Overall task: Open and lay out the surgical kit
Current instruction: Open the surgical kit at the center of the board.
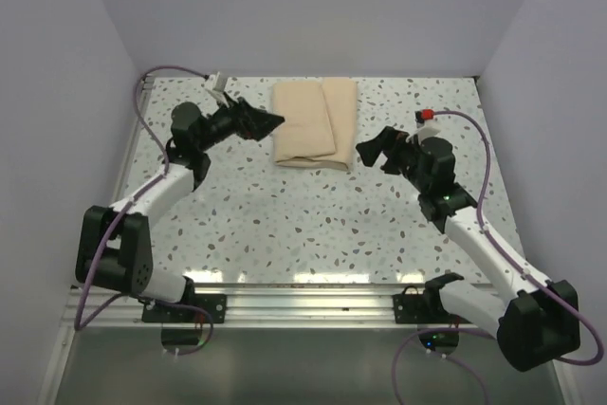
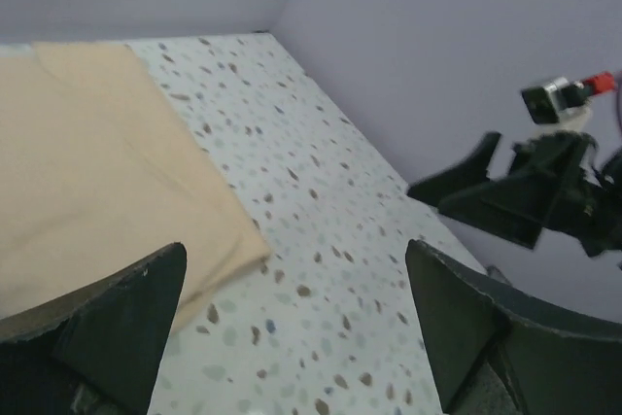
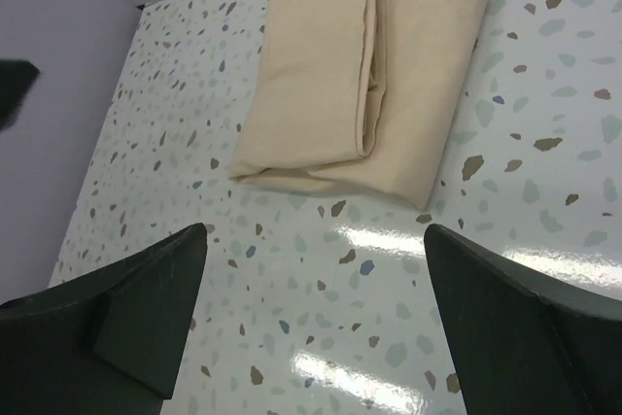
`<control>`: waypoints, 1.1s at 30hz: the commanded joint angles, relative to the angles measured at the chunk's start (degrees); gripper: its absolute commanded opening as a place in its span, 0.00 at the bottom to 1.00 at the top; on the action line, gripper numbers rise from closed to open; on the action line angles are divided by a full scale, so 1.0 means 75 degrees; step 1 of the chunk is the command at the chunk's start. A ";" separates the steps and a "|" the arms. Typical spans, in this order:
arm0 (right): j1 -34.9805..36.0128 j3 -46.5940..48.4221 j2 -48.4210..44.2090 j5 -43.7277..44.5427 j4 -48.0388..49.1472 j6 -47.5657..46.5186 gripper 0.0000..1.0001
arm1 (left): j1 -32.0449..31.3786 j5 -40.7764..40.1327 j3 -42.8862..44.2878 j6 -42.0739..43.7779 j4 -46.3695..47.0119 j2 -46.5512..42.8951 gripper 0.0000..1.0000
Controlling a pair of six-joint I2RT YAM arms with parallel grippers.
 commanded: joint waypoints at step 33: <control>0.0547 0.0729 0.1995 0.1257 -0.0858 -0.0119 0.95 | -0.5084 -1.1361 0.6025 0.5868 -0.4814 0.5027 0.76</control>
